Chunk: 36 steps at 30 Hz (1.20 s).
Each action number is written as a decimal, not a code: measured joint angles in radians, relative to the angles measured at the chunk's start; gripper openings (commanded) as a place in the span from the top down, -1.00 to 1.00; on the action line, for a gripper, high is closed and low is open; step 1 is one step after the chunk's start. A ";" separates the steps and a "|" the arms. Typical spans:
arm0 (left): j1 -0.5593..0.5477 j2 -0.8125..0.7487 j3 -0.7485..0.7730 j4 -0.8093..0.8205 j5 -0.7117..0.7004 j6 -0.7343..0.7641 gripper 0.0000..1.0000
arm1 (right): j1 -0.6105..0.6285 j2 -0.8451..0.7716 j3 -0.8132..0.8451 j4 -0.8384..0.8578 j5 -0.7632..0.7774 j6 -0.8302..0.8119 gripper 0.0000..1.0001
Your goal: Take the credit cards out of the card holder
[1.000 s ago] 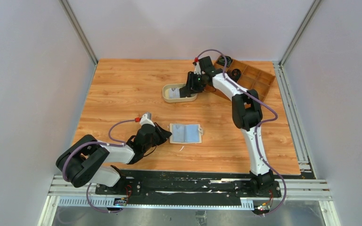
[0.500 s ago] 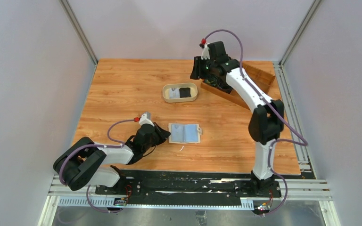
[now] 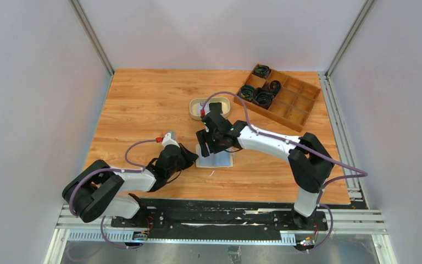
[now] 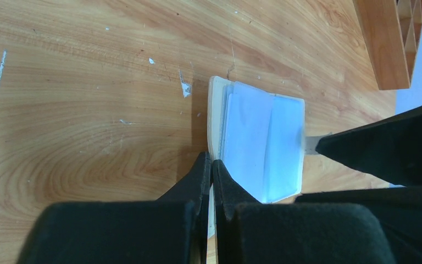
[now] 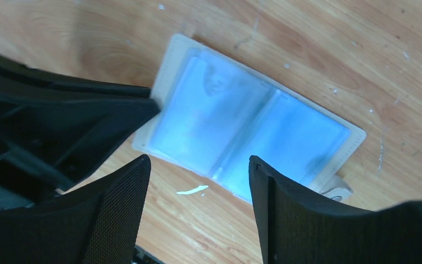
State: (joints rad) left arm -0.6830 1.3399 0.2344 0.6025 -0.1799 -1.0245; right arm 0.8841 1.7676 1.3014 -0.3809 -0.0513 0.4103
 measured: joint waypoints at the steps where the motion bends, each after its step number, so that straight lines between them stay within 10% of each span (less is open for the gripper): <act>1: 0.000 0.000 0.000 0.000 0.000 0.000 1.00 | 0.006 0.005 -0.013 0.005 0.015 0.019 -0.42; 36: 0.000 -0.008 -0.001 -0.029 -0.021 0.002 1.00 | 0.102 0.132 -0.007 0.044 0.266 0.199 -0.43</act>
State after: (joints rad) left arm -0.6830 1.3323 0.2333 0.5735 -0.2005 -1.0225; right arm 0.9863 1.8996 1.2945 -0.3367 0.2146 0.6094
